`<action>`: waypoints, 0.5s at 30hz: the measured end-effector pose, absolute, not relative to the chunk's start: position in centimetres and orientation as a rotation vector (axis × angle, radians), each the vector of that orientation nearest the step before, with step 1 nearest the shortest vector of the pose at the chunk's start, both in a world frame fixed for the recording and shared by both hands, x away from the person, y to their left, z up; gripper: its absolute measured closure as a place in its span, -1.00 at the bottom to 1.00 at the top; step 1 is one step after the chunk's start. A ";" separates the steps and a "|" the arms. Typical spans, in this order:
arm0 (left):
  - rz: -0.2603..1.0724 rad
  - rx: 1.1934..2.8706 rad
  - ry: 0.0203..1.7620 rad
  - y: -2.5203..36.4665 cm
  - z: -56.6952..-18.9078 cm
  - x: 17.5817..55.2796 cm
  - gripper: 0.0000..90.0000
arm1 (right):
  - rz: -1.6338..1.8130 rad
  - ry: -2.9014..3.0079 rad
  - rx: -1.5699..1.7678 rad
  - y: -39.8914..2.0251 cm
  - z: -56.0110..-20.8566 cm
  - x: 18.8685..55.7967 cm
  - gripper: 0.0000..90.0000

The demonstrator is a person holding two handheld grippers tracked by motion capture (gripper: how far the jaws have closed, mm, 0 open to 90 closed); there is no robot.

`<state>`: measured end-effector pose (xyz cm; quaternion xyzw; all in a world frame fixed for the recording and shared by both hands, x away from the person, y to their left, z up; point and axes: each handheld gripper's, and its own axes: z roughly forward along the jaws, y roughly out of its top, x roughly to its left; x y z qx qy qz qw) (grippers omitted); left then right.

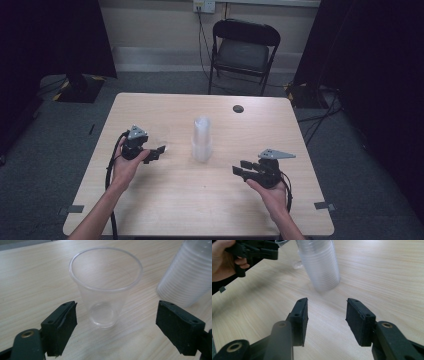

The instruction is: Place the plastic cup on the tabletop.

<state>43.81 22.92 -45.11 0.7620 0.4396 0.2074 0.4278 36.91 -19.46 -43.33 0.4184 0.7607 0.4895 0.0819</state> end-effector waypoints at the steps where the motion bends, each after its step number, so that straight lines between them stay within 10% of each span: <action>1: 0.522 1.910 1.100 23.0 -44.8 43.5 -0.62 | 1.461 2.271 1.250 -19.5 -43.4 36.9 0.15; 15: 0.466 1.948 1.018 22.9 -43.3 38.5 -0.57 | 1.421 2.233 1.315 -20.7 -43.8 36.9 -0.10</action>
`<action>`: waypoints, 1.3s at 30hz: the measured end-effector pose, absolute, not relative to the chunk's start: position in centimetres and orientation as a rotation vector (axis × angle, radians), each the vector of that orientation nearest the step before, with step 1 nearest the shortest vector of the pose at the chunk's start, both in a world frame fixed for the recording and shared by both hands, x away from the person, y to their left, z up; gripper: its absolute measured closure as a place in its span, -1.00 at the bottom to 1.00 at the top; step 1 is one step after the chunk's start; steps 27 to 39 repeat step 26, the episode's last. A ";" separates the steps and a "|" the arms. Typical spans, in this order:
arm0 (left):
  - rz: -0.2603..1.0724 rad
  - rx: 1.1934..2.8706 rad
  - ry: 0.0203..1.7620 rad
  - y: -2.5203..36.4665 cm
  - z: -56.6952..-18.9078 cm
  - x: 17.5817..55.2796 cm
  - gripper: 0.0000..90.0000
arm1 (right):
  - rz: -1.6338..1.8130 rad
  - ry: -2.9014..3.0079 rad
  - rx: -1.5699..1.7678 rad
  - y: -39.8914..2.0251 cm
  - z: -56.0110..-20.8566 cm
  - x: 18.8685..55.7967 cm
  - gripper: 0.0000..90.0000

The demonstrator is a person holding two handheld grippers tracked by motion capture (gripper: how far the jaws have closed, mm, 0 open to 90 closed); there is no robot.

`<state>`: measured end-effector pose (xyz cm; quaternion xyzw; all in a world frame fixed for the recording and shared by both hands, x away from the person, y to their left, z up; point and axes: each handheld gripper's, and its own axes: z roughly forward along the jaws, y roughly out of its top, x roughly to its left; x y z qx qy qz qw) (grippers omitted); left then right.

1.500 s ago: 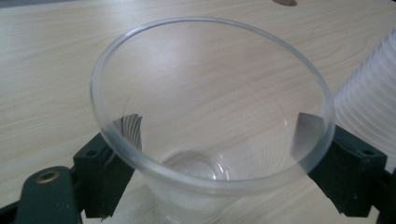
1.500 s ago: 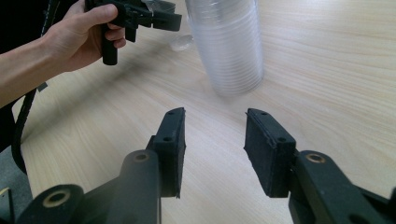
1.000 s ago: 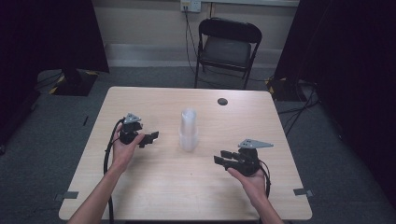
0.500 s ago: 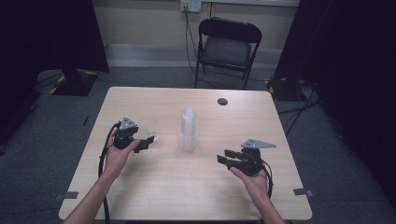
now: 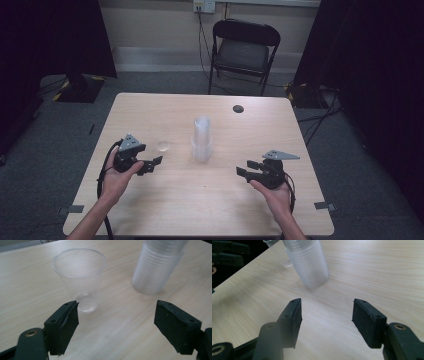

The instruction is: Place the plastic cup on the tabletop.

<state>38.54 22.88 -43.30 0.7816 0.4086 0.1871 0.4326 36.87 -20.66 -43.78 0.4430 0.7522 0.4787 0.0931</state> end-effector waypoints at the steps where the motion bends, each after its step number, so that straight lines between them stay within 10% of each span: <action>1: 0.468 1.960 1.008 22.6 -43.4 38.1 -0.57 | 1.418 2.232 1.315 -20.7 -43.8 36.9 -0.10; 39: 0.409 1.966 1.034 22.6 -46.2 32.1 -0.62 | 1.308 2.180 1.359 -23.0 -44.2 36.0 -0.24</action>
